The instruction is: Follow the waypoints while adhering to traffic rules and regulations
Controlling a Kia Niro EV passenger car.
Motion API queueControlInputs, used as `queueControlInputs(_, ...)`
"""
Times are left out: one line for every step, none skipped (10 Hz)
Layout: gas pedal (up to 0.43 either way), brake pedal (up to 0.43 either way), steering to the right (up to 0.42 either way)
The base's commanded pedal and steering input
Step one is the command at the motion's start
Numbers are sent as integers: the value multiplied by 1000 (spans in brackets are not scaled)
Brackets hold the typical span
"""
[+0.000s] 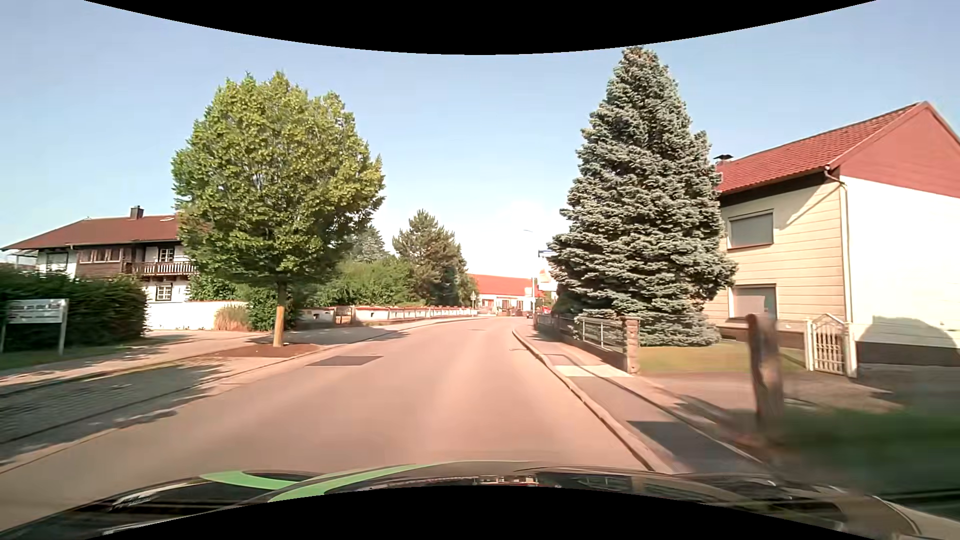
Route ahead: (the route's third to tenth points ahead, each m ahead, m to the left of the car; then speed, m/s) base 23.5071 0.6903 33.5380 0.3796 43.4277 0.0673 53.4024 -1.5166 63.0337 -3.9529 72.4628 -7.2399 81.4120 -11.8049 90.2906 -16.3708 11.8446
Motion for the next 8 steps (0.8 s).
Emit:
queueControlInputs(98,0,-9)
queueControlInputs(98,0,-6)
queueControlInputs(98,0,-4)
queueControlInputs(98,0,-3)
queueControlInputs(98,0,-3)
queueControlInputs(98,0,-2)
queueControlInputs(98,0,0)
queueControlInputs(98,0,4)
